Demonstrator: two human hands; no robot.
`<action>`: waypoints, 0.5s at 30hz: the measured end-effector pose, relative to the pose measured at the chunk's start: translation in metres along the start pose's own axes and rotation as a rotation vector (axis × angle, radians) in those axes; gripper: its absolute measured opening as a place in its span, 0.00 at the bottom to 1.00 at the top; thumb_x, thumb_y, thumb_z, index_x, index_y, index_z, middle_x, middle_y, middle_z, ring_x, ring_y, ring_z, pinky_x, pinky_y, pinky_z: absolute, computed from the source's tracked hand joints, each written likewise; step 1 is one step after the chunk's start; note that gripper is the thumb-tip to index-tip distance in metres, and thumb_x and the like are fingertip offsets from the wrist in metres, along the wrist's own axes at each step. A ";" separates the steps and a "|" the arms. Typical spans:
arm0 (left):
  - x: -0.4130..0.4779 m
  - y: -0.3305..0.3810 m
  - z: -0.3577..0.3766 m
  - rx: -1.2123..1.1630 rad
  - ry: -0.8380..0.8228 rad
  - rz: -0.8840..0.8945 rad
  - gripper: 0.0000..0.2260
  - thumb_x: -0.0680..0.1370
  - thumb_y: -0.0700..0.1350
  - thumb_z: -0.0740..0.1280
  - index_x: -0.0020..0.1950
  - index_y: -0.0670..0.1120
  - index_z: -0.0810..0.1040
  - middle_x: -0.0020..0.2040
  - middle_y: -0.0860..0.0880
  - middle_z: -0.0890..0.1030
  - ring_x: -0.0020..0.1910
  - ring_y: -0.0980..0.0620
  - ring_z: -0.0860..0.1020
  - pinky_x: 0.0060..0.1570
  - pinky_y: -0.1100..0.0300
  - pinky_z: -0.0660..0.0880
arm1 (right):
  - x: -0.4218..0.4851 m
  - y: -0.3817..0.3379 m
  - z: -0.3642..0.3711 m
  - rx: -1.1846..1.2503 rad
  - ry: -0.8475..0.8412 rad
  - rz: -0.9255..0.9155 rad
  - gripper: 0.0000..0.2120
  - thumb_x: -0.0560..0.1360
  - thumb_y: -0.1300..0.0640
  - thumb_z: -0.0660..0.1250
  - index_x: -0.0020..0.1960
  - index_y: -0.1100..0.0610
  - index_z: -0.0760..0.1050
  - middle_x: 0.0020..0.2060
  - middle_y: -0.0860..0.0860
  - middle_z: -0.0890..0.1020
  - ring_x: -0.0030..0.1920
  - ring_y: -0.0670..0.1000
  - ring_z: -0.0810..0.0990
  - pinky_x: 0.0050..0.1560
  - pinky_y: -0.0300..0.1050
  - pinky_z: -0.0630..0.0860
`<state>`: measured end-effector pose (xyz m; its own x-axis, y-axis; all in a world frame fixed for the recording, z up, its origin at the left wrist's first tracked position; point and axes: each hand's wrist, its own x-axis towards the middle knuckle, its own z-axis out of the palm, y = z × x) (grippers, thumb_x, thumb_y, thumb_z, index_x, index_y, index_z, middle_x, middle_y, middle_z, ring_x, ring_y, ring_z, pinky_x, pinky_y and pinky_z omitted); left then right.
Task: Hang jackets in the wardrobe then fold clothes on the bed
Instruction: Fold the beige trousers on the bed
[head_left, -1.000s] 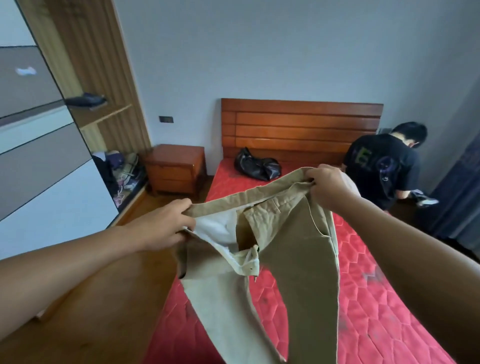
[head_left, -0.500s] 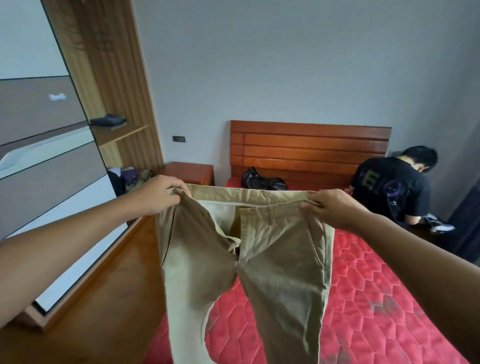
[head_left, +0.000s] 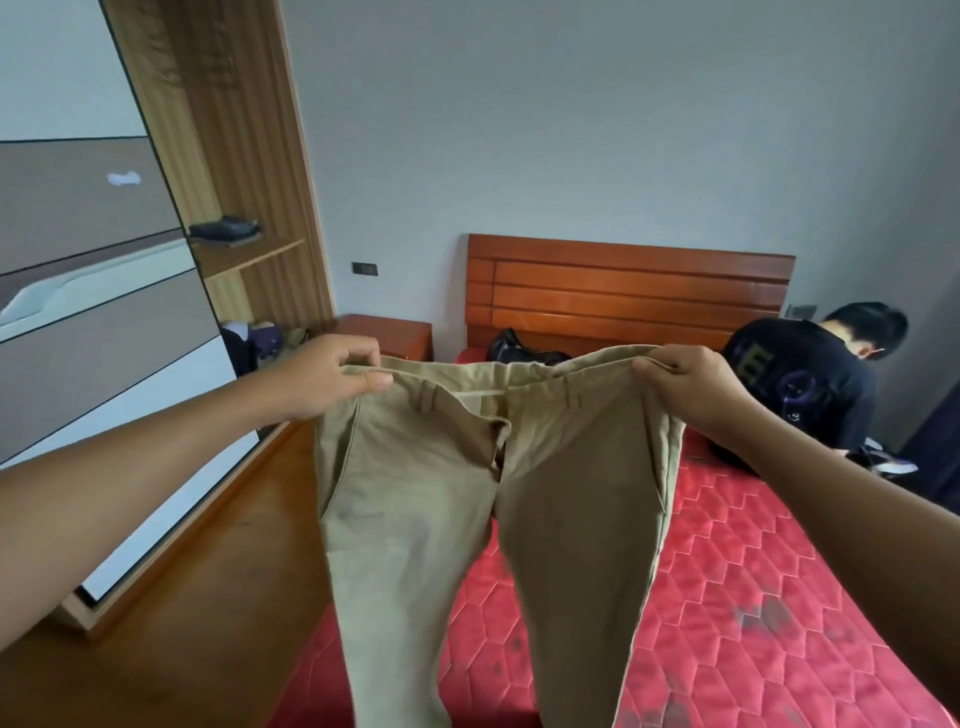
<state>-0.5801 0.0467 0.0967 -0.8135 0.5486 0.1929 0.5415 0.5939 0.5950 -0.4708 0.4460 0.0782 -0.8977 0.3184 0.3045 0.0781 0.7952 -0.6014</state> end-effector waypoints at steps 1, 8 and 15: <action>0.001 0.003 -0.006 -0.027 0.021 -0.013 0.12 0.80 0.48 0.70 0.39 0.45 0.74 0.30 0.56 0.74 0.30 0.64 0.71 0.34 0.64 0.67 | 0.003 0.000 -0.003 0.074 0.031 0.019 0.16 0.79 0.49 0.67 0.37 0.57 0.79 0.36 0.50 0.81 0.39 0.51 0.77 0.42 0.48 0.73; 0.023 0.000 -0.025 -0.303 0.121 -0.250 0.19 0.80 0.44 0.70 0.29 0.49 0.73 0.28 0.52 0.72 0.33 0.51 0.71 0.35 0.58 0.64 | 0.016 -0.010 -0.016 0.594 0.094 0.137 0.30 0.74 0.44 0.71 0.41 0.73 0.68 0.36 0.54 0.70 0.37 0.54 0.68 0.41 0.51 0.66; 0.033 0.008 -0.011 -0.416 0.092 -0.403 0.14 0.78 0.43 0.72 0.34 0.46 0.74 0.35 0.45 0.77 0.39 0.49 0.74 0.40 0.57 0.66 | 0.020 -0.008 -0.008 0.129 0.099 0.099 0.24 0.80 0.44 0.63 0.35 0.62 0.71 0.30 0.53 0.76 0.33 0.53 0.73 0.37 0.49 0.71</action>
<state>-0.6054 0.0632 0.1166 -0.9633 0.2625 -0.0564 0.0717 0.4541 0.8881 -0.4858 0.4500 0.0945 -0.8408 0.4462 0.3066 0.1020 0.6867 -0.7197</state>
